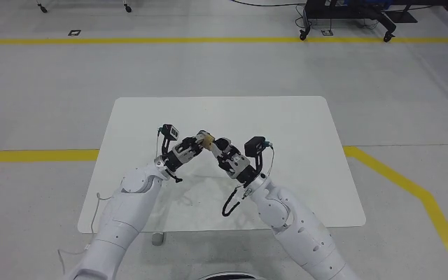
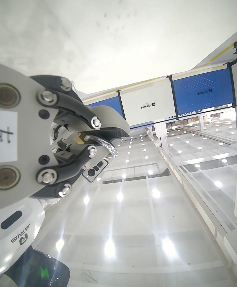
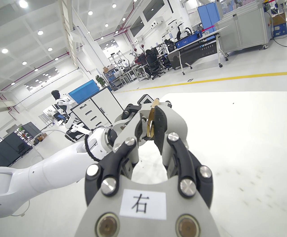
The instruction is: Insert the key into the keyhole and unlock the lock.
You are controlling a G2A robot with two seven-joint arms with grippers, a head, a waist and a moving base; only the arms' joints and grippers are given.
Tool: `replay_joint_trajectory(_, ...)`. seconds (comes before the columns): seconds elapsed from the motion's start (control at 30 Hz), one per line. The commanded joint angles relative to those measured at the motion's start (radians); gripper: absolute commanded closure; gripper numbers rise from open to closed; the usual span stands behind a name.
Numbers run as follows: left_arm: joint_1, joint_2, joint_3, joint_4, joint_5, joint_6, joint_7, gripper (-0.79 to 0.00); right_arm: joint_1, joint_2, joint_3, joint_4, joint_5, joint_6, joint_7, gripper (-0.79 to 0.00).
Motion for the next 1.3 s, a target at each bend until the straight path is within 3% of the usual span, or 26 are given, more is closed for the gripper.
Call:
replay_joint_trajectory(0.0, -0.001, 0.000, -0.001, 0.001, -0.001, 0.001, -0.001, 0.000, 0.000, 0.000, 0.002, -0.002, 0.004, 0.001, 0.003, -0.237)
replay_joint_trajectory(0.07, -0.002, 0.000, -0.003, 0.003, -0.005, 0.002, -0.002, 0.000, -0.002, 0.001, 0.004, -0.005, 0.011, -0.001, 0.008, -0.286)
replay_joint_trajectory(0.1, -0.002, 0.000, -0.004, 0.003, -0.007, 0.004, -0.003, 0.000, -0.002, 0.001, 0.005, -0.007, 0.017, -0.004, 0.014, -0.422)
replay_joint_trajectory(0.13, -0.002, 0.000, -0.005, 0.004, -0.009, 0.005, -0.004, 0.000, -0.002, 0.002, 0.008, -0.009, 0.021, -0.009, 0.021, -0.785)
replay_joint_trajectory(0.5, -0.004, -0.001, -0.010, 0.007, -0.040, 0.030, -0.018, 0.000, -0.004, 0.003, 0.014, -0.014, 0.025, -0.009, 0.025, -0.785)
replay_joint_trajectory(0.6, 0.007, -0.001, -0.020, -0.007, -0.055, 0.054, 0.025, 0.000, -0.004, 0.003, 0.014, -0.014, 0.025, -0.009, 0.025, -0.785)
replay_joint_trajectory(0.8, 0.031, -0.006, -0.026, -0.027, -0.117, 0.073, 0.065, 0.000, -0.043, 0.011, 0.049, -0.052, 0.370, -0.067, 0.226, -0.785)
replay_joint_trajectory(0.83, 0.032, -0.008, -0.022, -0.030, -0.111, 0.066, 0.071, 0.000, -0.049, 0.012, 0.052, -0.058, 0.449, -0.078, 0.272, -0.683)
replay_joint_trajectory(0.87, 0.034, -0.009, -0.019, -0.033, -0.110, 0.061, 0.076, 0.000, -0.045, 0.014, 0.063, -0.060, 0.496, -0.078, 0.312, -0.496)
replay_joint_trajectory(0.9, 0.034, -0.010, -0.018, -0.035, -0.106, 0.054, 0.080, 0.000, -0.044, 0.016, 0.071, -0.063, 0.529, -0.076, 0.337, -0.391)
replay_joint_trajectory(1.13, 0.040, -0.011, -0.027, -0.044, -0.074, -0.015, 0.101, 0.000, -0.022, 0.014, 0.076, -0.038, 0.799, 0.021, 0.453, -0.308)
replay_joint_trajectory(1.27, 0.046, -0.010, -0.028, -0.053, -0.036, -0.032, 0.109, 0.000, 0.012, 0.010, 0.067, 0.001, 0.867, 0.084, 0.479, -0.311)
